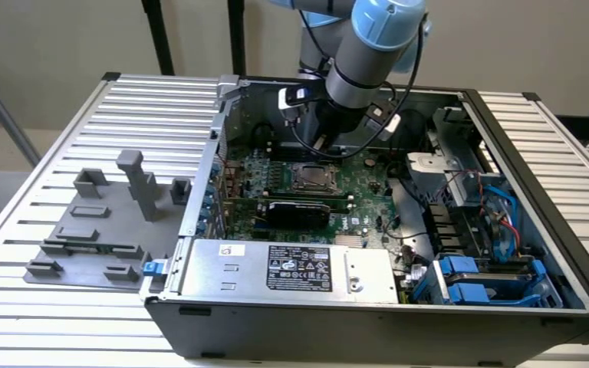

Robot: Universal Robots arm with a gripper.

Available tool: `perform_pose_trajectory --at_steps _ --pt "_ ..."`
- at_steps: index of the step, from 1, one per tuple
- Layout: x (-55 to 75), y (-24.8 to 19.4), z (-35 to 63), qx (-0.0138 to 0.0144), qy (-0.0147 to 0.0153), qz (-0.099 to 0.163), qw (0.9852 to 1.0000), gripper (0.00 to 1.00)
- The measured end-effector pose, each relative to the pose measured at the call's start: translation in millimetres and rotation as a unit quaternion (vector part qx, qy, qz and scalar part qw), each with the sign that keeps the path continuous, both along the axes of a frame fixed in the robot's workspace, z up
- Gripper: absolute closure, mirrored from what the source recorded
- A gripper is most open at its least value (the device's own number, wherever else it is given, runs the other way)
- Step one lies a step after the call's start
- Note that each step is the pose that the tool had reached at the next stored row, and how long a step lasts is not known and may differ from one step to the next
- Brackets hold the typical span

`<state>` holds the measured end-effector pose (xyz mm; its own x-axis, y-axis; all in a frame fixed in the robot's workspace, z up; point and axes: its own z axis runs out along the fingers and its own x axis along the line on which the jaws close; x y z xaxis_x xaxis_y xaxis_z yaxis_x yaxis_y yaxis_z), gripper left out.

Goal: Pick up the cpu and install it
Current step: 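Install the first cpu locking lever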

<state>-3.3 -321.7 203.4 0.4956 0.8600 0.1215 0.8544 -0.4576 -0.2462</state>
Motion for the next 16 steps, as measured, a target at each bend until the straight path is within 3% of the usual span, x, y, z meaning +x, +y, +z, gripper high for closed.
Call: perform_pose_trajectory --at_steps 9,16 --pt "-3.9 0.3 -0.2 -0.0007 0.0 0.0 1.0 0.89" --pt "-6.1 5.0 -0.1 -0.0008 0.0 0.0 1.0 0.89"
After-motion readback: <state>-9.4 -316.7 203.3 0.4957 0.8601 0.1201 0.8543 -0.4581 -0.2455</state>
